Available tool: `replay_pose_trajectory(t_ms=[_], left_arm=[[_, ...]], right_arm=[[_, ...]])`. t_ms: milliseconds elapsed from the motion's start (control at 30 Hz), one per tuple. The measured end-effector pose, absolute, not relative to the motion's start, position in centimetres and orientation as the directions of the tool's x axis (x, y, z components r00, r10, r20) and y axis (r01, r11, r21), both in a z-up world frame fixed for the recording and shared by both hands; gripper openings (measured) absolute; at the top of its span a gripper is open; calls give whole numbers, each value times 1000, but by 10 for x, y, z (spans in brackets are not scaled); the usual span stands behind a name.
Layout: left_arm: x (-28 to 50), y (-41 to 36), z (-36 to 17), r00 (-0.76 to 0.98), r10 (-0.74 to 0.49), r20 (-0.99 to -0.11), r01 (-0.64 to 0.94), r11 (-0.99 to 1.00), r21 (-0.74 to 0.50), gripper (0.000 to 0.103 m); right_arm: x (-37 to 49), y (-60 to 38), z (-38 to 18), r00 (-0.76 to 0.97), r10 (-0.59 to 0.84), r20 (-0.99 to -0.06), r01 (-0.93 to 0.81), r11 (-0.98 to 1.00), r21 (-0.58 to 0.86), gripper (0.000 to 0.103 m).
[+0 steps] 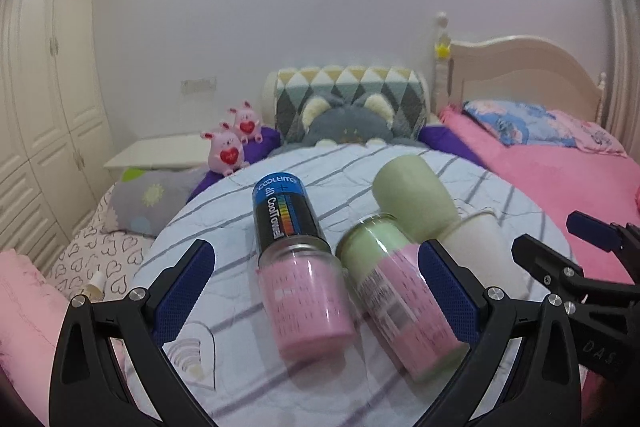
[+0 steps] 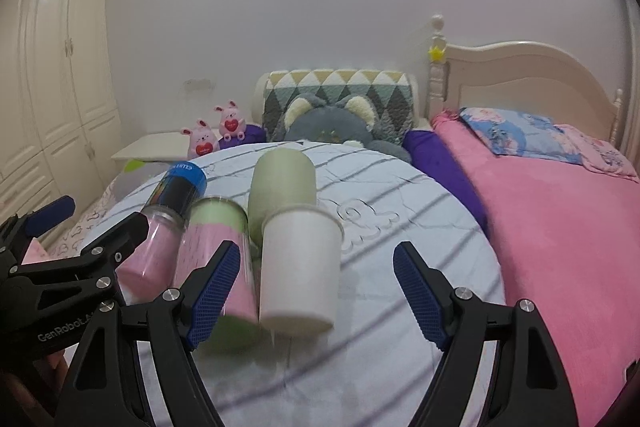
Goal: Flip cup upright
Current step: 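Reach the right tool to the pale green cup and close around it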
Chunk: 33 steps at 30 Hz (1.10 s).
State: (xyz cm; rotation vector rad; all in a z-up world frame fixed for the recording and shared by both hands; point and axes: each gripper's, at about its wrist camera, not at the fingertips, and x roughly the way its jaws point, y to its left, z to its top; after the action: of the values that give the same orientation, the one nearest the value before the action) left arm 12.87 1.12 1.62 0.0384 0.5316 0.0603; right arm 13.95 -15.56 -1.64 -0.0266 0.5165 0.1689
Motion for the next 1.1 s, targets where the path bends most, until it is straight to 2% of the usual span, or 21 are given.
replay_pose_trajectory(t_ms=[233,533,700,1100], left_arm=[[184,14,25,778,80,-623,-33,996,87,103],[237,30,30,638,48,-768,-24,999,42,103],[259,40,25,576,52,-816,-40,999,35,103],[292,60,8,457,75,-886,-68,996,49,103]], right_arm=[[207,-151,-1,753,191,-630,-203,978,54,80],[277,-128,-5,558,196,-806,-207,974,93,80],[304,-114,-17,449,191,-873,-212,972,104,80],[344,-102,-51,244,176,-954,-194,972,130,80]])
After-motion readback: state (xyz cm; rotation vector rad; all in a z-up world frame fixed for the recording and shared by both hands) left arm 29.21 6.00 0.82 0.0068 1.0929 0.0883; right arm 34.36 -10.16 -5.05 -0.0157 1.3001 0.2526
